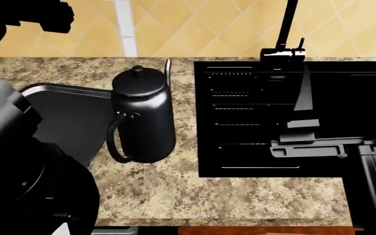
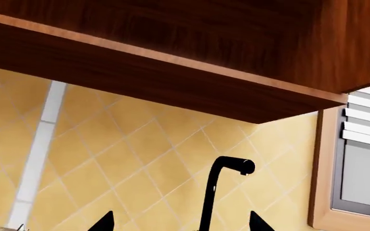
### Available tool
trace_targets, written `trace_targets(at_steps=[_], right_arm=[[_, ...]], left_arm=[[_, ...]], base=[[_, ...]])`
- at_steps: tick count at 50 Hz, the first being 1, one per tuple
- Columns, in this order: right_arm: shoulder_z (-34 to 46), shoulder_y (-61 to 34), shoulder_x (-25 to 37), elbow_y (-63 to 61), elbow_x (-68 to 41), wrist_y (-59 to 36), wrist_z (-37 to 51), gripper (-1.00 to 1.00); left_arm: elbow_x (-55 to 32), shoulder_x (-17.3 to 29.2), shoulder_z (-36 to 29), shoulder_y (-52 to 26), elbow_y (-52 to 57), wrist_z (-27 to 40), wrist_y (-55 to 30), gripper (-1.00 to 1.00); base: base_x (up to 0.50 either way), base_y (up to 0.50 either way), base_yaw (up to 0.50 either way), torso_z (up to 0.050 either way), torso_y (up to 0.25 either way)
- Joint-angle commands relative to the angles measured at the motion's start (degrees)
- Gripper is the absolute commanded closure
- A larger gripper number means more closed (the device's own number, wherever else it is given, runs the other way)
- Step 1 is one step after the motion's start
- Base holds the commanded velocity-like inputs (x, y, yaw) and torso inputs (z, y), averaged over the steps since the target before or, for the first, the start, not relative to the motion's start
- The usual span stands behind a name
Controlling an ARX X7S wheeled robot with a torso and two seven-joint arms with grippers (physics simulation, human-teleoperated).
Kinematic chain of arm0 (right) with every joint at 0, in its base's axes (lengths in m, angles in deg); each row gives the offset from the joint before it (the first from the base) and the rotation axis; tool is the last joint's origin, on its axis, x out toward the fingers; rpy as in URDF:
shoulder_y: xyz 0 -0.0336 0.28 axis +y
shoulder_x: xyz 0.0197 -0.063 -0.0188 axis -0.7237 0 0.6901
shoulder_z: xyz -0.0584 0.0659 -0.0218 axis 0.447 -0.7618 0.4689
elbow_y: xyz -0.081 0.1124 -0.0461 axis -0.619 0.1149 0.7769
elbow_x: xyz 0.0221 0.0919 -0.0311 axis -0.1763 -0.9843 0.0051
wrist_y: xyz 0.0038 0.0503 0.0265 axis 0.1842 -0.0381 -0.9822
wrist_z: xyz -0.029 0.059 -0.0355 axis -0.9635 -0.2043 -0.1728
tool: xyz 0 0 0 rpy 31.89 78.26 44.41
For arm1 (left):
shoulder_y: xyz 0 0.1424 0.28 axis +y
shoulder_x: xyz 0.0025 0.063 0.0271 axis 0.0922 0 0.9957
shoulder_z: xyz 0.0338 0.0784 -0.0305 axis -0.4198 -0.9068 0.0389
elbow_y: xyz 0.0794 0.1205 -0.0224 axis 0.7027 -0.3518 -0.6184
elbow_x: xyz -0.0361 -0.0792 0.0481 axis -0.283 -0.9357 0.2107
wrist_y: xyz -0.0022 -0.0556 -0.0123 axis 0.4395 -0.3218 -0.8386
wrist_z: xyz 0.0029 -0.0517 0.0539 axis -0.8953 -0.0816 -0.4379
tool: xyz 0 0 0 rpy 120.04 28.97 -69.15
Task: Pick the kettle from the counter and place it on the tray. Then pick the mug from the cabinet and place it on the tray. Then close the cabinet doors.
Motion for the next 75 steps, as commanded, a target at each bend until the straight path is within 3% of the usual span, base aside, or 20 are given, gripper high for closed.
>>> trace_targets(at_steps=[1,30,34,39,45,51,62,75], right_arm=[[0.03,0.53,-0.31,0.24,0.4,0.03,0.16,-1.0],[-0.98,0.79,0.19,0.41,0.05,0.08,-0.41,-1.0],[-1.38,0.56,0.57,0.25,-0.37,0.6,-0.66,-1.0],[-1.69,0.57,0.8,0.03,-0.76,1.15,-0.61,-1.0],[-2.05,0.03,1.1,-0.25,-1.71,1.21,-0.99,-1.0],[-2.17,-0.16,1.24,-0.5,-1.95,1.12,-1.04,-1.0],[-2.12,0.84,0.64,0.33,-1.45,1.91,-1.01,-1.0],[-2.51,0.53,1.12,0.5,-2.35,1.35,-1.35,-1.0]], left_arm=[[-2.55,-0.02,-0.36,1.38,0.86,3.21,-0.31,1.0],[-10.58,0.11,-0.81,3.61,0.62,12.52,-0.06,1.0],[-19.35,0.09,1.04,5.52,0.14,20.4,1.44,1.0],[-37.85,0.04,3.29,8.97,-3.31,37.24,6.37,1.0],[-53.99,0.15,4.39,12.75,-18.62,54.28,19.17,1.0],[-61.15,0.38,3.9,15.3,-33.76,63.68,30.3,1.0],[-66.4,1.31,4.15,17.32,-52.33,70.79,41.87,1.0],[-68.74,2.23,3.26,16.37,-56.31,72.73,40.79,1.0]], base=[[0.0,0.5,0.0,0.0,0.0],[0.0,0.5,0.0,0.0,0.0],[0.0,0.5,0.0,0.0,0.0],[0.0,0.0,0.0,0.0,0.0],[0.0,0.0,0.0,0.0,0.0],[0.0,0.0,0.0,0.0,0.0],[0.0,0.0,0.0,0.0,0.001],[0.0,0.0,0.0,0.0,0.0]])
